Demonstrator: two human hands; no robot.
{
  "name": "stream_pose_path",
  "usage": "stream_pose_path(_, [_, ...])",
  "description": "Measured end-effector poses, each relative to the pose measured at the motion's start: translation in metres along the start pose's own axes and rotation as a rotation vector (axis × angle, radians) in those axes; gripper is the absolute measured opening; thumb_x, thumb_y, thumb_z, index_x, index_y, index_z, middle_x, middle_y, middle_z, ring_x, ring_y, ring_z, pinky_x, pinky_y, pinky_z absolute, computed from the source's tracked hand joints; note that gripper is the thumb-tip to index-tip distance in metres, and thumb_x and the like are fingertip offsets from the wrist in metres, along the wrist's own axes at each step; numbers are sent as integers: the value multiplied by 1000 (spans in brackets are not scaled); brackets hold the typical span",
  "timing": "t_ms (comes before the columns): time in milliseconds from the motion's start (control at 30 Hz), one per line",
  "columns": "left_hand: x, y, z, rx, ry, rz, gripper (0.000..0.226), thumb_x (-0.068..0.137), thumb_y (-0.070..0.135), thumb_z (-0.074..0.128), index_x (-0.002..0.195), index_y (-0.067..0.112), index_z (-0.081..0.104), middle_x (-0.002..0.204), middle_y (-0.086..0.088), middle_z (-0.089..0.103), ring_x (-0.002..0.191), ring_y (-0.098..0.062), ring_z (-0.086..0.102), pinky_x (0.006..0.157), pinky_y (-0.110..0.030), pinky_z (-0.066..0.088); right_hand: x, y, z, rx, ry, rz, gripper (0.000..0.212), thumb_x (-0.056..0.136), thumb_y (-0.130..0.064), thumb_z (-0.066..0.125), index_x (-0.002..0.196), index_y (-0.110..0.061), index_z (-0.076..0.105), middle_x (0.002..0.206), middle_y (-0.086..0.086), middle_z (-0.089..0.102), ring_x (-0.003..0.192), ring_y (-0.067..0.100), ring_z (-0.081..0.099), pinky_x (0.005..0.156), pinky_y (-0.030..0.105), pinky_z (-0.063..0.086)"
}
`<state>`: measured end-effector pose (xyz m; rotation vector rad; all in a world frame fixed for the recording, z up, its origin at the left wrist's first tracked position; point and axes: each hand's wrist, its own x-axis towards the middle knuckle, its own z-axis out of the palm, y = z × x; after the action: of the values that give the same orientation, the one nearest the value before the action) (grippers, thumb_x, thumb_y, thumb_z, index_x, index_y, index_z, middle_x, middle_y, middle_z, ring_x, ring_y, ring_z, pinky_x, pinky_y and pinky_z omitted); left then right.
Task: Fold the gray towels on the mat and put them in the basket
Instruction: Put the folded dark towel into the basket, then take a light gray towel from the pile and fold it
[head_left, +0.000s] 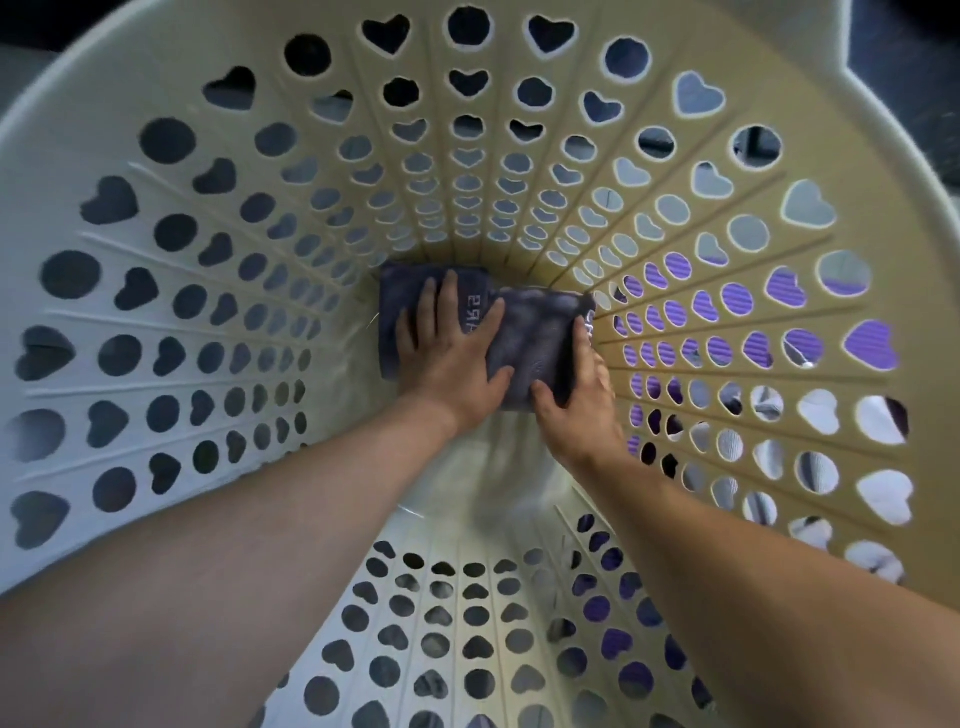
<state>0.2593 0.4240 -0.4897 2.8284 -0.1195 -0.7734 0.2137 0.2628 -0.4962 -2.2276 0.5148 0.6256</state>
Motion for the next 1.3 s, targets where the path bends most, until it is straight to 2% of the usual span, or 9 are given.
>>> stream_pose_path(100, [3,-7,2,-27,-39,20,87,91,59,57,160,40,8,167,-12,-19,154,-33,-20,120,-65,-3,7,-2,4,36,-5,15,90,91,-29,59,160,-40,1,165,5,21,153,24,17,124,47,23])
stream_pose_path(267, [7,-33,-1,-26,-54,93,85,94,52,58,161,39,7,168,-9,-20,154,-29,-19,122,-61,-4,10,-7,12,56,1,-70,92,87,-13,59,162,-28,8,161,6,26,148,21,21,119,26,15])
stream_pose_path(467, [3,-45,-12,-31,-90,110,86,93,51,59,162,36,8,170,-5,-11,156,-24,-14,124,-54,-4,10,-16,2,-130,-65,-18,91,89,-19,60,162,-29,6,162,18,21,149,36,21,122,43,21])
stream_pose_path(533, [-4,-38,-28,-45,-73,78,80,94,52,55,161,33,16,170,-7,3,157,-26,-2,125,-52,1,-1,-24,-9,-206,-24,-5,84,91,-27,61,160,-30,13,162,17,21,148,38,21,121,50,26])
stream_pose_path(600, [-12,-31,-52,-37,-12,80,65,90,54,48,150,27,42,159,-11,36,148,-32,30,121,-49,21,-15,-35,-24,-247,47,-21,70,90,-32,59,152,-28,30,154,13,34,141,35,33,114,53,35])
stream_pose_path(700, [-30,-17,-99,-39,31,145,57,79,54,36,113,18,64,115,-12,66,108,-36,62,91,-43,49,-43,-62,-53,-327,85,-60,52,90,-35,55,139,-22,44,135,9,49,125,32,47,106,46,41])
stream_pose_path(1000, [-135,57,-203,-45,4,242,49,87,53,43,123,23,60,115,-3,65,108,-29,62,91,-46,51,-188,-99,-195,-276,155,-507,31,87,-27,64,115,-14,62,109,4,61,99,26,57,88,38,48])
stream_pose_path(1200, [-184,152,-226,-68,15,345,53,87,51,43,128,21,61,114,-5,65,109,-30,62,91,-46,51,-253,-38,-285,-294,180,-448,31,87,-32,56,112,-16,61,105,1,61,96,26,59,84,39,49])
stream_pose_path(1300, [-205,203,-222,-69,16,384,49,89,47,47,126,18,62,112,-6,64,107,-31,61,90,-45,51,-274,2,-318,-335,220,-419,27,85,-22,68,111,-14,62,104,2,61,94,25,57,80,35,47])
